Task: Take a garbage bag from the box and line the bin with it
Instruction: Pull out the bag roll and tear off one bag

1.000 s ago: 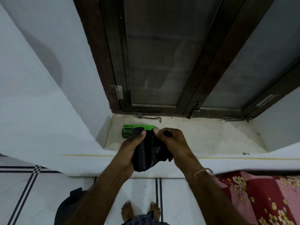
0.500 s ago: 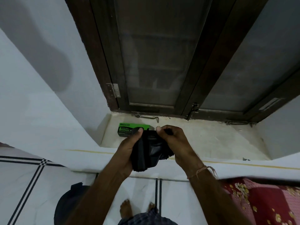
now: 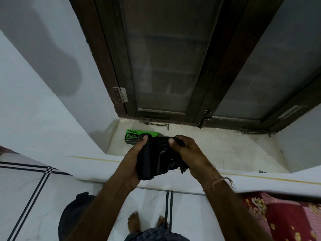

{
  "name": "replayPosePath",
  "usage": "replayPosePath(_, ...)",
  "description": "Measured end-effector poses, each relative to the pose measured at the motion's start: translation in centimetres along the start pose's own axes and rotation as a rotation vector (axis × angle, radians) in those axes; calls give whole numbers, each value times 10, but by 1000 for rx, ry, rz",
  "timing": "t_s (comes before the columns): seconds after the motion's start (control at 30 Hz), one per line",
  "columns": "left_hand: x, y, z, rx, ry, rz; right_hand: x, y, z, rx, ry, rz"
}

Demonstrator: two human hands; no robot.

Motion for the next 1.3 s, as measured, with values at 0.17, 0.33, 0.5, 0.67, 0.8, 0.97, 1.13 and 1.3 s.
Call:
replayPosePath(0.17, -4, 2, -1, -35, -33, 18, 0, 2, -5, 16, -58, -7)
replayPosePath(0.33, -12, 3, -3, -54, -72, -14, -18, 8, -2, -34, -47, -57)
replayPosePath(0.5, -13, 5, -3, -60, -82, -12, -14, 6, 5, -62, -105, 6)
replayPosePath(0.67, -9, 6, -6, -58, -84, 4, -13, 8, 4, -32, -131, 1)
replayPosePath(0.8, -9, 9, -8, -48, -32, -13, -12, 10, 7, -38, -183, 35)
replayPosePath(0.97, -11, 11, -11, -19, 12, -53, -13, 11, 16, -61, -207, 49)
replayPosePath(1.13, -13, 12, -18, 13, 38, -46, -13, 15, 20, -18, -179, 64)
replayPosePath(1.3, -11, 11, -21, 20, 31, -32, -15, 16, 19, -1, -213, 83)
Point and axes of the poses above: each hand's wrist, its own y-axis away from the middle knuckle, its own x-axis out of the back of the hand, z = x × y, the point moved 8 cm from there along -y, towards the middle knuckle, and after that the axes turned 7 degrees about x, right-handed, at the moved point
